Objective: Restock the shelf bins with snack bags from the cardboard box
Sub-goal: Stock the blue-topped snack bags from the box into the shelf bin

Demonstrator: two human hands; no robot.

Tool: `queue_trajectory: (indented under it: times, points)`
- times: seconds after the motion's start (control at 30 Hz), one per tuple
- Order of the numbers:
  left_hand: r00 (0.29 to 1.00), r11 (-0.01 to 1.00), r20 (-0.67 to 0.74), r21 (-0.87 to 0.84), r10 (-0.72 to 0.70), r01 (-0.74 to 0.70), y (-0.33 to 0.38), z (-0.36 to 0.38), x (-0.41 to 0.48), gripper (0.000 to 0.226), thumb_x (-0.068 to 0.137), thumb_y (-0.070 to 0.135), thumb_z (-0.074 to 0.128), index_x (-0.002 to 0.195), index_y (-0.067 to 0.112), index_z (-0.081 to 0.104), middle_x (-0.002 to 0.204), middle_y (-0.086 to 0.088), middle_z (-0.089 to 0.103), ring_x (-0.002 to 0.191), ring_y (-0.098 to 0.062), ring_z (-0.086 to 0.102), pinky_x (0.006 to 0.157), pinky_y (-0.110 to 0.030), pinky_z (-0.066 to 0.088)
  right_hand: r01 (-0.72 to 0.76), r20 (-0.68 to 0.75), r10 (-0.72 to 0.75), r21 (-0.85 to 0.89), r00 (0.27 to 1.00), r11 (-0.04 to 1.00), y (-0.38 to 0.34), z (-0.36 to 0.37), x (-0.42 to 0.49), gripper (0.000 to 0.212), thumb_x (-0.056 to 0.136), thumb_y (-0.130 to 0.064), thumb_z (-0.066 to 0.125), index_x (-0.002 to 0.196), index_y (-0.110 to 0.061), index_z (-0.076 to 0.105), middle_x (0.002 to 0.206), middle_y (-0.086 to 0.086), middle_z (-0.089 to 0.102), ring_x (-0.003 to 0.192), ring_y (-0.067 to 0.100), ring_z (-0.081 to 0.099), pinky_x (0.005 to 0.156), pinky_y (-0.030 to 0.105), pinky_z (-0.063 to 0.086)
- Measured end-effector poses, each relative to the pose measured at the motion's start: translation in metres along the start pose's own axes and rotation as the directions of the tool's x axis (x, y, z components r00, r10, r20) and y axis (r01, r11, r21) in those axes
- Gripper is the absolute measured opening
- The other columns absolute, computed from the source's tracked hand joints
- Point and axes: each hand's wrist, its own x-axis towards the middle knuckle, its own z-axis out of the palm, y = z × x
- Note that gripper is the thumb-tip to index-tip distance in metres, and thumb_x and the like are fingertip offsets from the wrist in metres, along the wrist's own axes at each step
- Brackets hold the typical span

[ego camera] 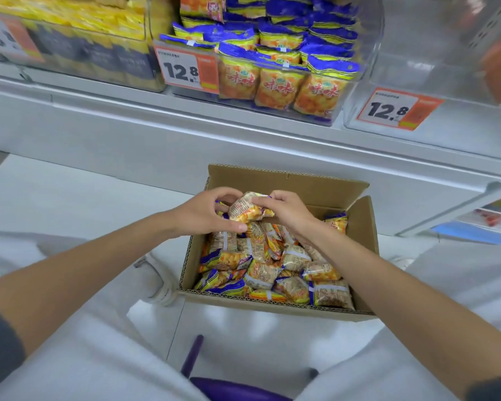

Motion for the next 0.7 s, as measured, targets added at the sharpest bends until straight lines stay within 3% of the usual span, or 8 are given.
queue_trajectory:
  times: [0.1,0.2,0.27,0.33,0.37,0.43,0.57,0.7]
  points:
    - [0.998,0.997,-0.032,0.053,0.054,-0.053,0.005,0.001,0.004,0.068,0.074,0.028,0.083,0.132,0.028,0.047,0.122,0.01,0.056,0.106,0.0,0.055,0.077,-0.006,0.044,0.052,0.011,-0.052,-0.021,0.999,0.998,-0.016,-0.008,-0.01,0.06,0.057,-0.066,0.078,0.07,-0.012,0.056,0.075,0.008,0.049,0.071,0.019,0.047,0.074,0.038,0.044]
    - [0.999,1.0,-0.029,-0.003,0.027,-0.027,0.009,0.003,0.011,0.055,0.08,0.022,0.078,0.127,0.025,0.051,0.119,0.002,0.063,0.104,-0.01,0.062,0.085,-0.019,0.051,0.122,0.011,-0.122,-0.051,0.993,0.991,-0.029,-0.015,-0.019,0.065,0.072,-0.063,0.068,0.072,0.001,0.057,0.073,0.012,0.051,0.068,0.019,0.046,0.069,0.032,0.037]
    - [0.997,0.991,-0.027,-0.122,-0.066,0.062,0.013,0.006,0.015,0.04,0.089,0.018,0.067,0.125,0.022,0.05,0.115,-0.001,0.066,0.1,-0.011,0.066,0.084,-0.026,0.056,0.122,0.043,-0.121,-0.033,0.992,0.992,-0.037,-0.024,-0.024,0.047,0.087,-0.048,0.063,0.079,-0.002,0.062,0.078,0.01,0.057,0.073,0.018,0.052,0.072,0.025,0.043]
    - [0.987,0.957,-0.014,-0.249,-0.159,0.151,0.019,0.007,0.018,0.031,0.095,0.013,0.056,0.125,0.017,0.049,0.115,-0.004,0.064,0.097,-0.013,0.067,0.079,-0.027,0.059,0.08,0.092,-0.091,0.115,0.992,0.99,-0.041,-0.033,-0.025,0.018,0.09,-0.023,0.066,0.088,-0.007,0.059,0.085,0.007,0.063,0.08,0.017,0.06,0.073,0.024,0.051]
    - [0.982,0.933,0.01,-0.31,-0.188,0.182,0.021,0.007,0.019,0.03,0.096,0.011,0.052,0.125,0.014,0.049,0.116,-0.006,0.062,0.098,-0.015,0.067,0.078,-0.028,0.059,0.067,0.105,-0.086,0.176,0.991,0.982,-0.042,-0.038,-0.025,0.014,0.087,-0.014,0.069,0.092,-0.009,0.056,0.091,0.008,0.067,0.082,0.018,0.065,0.073,0.027,0.054]
    - [0.979,0.893,0.084,-0.399,-0.188,0.206,0.023,0.006,0.021,0.031,0.096,0.01,0.051,0.126,0.012,0.049,0.119,-0.01,0.062,0.101,-0.02,0.067,0.083,-0.033,0.058,0.065,0.073,-0.079,0.178,0.994,0.982,-0.04,-0.042,-0.023,0.029,0.082,-0.004,0.073,0.103,-0.011,0.053,0.099,0.011,0.07,0.079,0.018,0.069,0.069,0.025,0.055]
    - [0.982,0.947,0.121,-0.269,-0.148,0.176,0.023,0.008,0.021,0.038,0.09,0.029,0.066,0.126,0.021,0.055,0.113,-0.001,0.071,0.101,-0.014,0.069,0.089,-0.036,0.056,0.081,0.05,-0.09,0.164,0.995,0.983,-0.039,-0.04,-0.022,0.033,0.082,-0.005,0.074,0.108,-0.009,0.053,0.092,0.011,0.071,0.072,0.014,0.07,0.064,0.021,0.054]
    - [0.988,0.972,-0.064,-0.199,-0.138,0.123,0.023,0.003,0.022,0.048,0.079,0.032,0.076,0.122,0.02,0.055,0.111,0.001,0.07,0.094,-0.012,0.07,0.076,-0.027,0.058,0.076,0.046,-0.091,0.258,0.995,0.963,-0.039,-0.036,-0.018,0.034,0.083,-0.001,0.072,0.11,-0.008,0.054,0.094,0.012,0.07,0.075,0.018,0.069,0.066,0.024,0.056]
